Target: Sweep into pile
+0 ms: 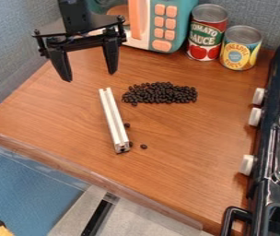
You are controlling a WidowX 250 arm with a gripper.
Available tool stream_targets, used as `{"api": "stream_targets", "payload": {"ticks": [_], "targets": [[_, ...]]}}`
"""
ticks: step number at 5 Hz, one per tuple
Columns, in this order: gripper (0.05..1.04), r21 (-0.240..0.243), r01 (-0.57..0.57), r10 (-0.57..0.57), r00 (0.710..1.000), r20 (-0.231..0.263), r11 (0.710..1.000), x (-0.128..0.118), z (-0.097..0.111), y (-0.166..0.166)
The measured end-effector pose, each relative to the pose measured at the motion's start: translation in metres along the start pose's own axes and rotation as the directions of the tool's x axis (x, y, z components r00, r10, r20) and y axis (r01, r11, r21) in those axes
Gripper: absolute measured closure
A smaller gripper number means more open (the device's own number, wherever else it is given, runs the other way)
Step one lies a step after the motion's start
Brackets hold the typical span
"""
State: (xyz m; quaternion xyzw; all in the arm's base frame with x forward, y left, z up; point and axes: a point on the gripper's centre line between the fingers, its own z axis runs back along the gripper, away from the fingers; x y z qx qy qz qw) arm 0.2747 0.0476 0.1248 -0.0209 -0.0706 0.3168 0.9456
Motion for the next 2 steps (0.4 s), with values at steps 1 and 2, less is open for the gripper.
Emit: {"api": "stream_targets", "payload": {"ticks": [1,2], "targets": [[0.085,0.012,-0.008,0.009,1.0,-0.023,1.0,-0.002,-0.008,0.001],[0.085,0.012,-0.014,0.014,1.0,-0.013,1.0,0.001,-0.021,-0.008]]}}
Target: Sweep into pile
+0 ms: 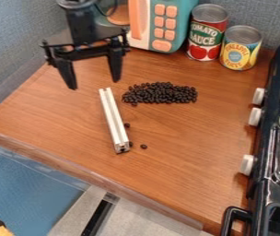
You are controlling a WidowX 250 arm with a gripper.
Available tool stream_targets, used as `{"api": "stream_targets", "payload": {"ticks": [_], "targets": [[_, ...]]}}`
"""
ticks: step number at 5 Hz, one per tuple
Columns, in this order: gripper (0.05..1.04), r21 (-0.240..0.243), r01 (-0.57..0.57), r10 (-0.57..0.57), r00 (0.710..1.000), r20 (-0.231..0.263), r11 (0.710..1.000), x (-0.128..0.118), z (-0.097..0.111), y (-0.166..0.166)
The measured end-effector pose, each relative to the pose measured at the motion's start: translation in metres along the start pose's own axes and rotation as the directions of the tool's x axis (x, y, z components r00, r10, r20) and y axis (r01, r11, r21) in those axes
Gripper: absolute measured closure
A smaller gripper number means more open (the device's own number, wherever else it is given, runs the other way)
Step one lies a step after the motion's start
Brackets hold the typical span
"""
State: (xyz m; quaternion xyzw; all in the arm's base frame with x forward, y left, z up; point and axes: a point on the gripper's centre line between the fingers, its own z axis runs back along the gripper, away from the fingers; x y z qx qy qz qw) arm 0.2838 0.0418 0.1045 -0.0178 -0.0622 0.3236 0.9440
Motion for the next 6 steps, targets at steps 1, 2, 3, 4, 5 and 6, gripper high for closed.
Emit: {"api": "stream_targets", "payload": {"ticks": [1,2,3,4,5,6], "targets": [[0.085,-0.005,0.019,-0.019,1.0,0.011,1.0,-0.003,-0.014,-0.01],[0.085,-0.008,0.025,-0.025,1.0,0.012,1.0,-0.003,-0.028,-0.019],[0.085,-0.017,0.014,-0.014,1.0,0.018,1.0,-0.002,-0.042,-0.024],[0.085,-0.018,0.013,-0.013,0.999,0.033,1.0,-0.002,-0.056,-0.026],[0.085,-0.01,0.011,-0.011,0.999,0.042,1.0,-0.002,-0.069,-0.024],[0.085,0.033,0.023,-0.025,0.999,0.046,0.999,-0.002,-0.087,-0.017]]}}
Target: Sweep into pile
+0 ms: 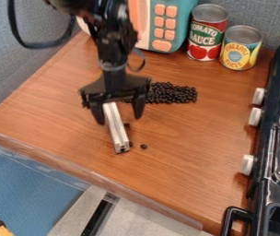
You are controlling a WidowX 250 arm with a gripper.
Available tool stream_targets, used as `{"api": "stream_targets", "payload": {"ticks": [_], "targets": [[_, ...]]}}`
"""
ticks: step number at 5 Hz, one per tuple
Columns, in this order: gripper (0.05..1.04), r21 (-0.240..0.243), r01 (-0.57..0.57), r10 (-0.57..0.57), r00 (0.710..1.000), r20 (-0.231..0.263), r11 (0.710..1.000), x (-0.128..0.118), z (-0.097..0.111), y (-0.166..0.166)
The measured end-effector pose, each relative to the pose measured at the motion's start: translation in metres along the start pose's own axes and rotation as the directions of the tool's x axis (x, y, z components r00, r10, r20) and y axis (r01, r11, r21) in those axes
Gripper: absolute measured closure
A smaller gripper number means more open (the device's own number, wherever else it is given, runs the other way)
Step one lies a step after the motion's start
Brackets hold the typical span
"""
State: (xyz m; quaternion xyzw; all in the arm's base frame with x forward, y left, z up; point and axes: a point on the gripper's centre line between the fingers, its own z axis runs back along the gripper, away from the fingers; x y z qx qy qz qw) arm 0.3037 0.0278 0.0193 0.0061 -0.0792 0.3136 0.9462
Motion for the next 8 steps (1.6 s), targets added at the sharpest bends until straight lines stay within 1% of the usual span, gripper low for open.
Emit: {"api": "stream_targets", "payload": {"ticks": [1,2,3,5,6,7,8], "targets": [[0.135,0.017,-0.004,0.004,1.0,0.001,1.0,0.0,-0.005,0.002],[0.422,0.019,-0.004,0.004,1.0,-0.004,1.0,0.0,-0.007,0.003],[0.637,0.01,0.001,-0.001,1.0,0.0,1.0,0.001,-0.008,0.002],[0.639,0.008,-0.03,0.031,0.999,-0.014,1.0,-0.003,-0.009,0.008],[0.673,0.008,-0.087,0.087,0.993,-0.074,0.996,-0.006,-0.003,0.023],[0.676,-0.035,-0.164,0.16,0.983,-0.092,0.986,-0.001,0.015,0.032],[0.676,-0.055,-0.249,0.242,0.965,-0.101,0.967,0.0,0.027,0.042]]}}
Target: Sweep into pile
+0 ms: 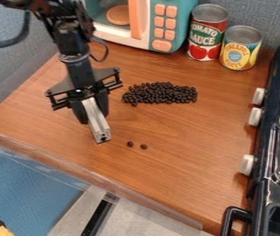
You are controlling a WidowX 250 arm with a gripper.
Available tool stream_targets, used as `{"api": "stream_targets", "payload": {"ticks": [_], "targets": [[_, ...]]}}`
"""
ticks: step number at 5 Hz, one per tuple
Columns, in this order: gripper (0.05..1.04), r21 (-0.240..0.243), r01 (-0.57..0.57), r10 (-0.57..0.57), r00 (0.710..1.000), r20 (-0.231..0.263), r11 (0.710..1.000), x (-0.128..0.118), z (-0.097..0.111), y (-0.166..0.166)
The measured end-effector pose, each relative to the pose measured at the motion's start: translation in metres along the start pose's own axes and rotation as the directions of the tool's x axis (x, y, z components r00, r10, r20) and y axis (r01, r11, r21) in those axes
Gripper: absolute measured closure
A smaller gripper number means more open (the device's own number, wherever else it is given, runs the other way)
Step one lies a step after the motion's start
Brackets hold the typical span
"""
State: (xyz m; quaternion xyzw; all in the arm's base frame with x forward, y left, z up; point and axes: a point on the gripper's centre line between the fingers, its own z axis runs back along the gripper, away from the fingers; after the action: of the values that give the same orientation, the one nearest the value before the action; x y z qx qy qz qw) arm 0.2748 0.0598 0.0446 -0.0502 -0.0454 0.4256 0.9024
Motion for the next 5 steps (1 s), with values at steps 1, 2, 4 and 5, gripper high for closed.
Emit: {"api": "stream_targets", "payload": {"ticks": [1,2,4,5], "targets": [[0.676,-0.001,-0.185,0.185,0.983,0.017,0.983,-0.006,-0.003,0.009],[0.676,0.005,-0.353,0.352,0.934,0.057,0.936,-0.012,-0.017,0.016],[0.677,0.018,-0.412,0.407,0.906,0.116,0.911,-0.025,-0.037,0.007],[0.677,0.001,-0.425,0.422,0.898,0.121,0.905,-0.029,-0.041,-0.007]]}}
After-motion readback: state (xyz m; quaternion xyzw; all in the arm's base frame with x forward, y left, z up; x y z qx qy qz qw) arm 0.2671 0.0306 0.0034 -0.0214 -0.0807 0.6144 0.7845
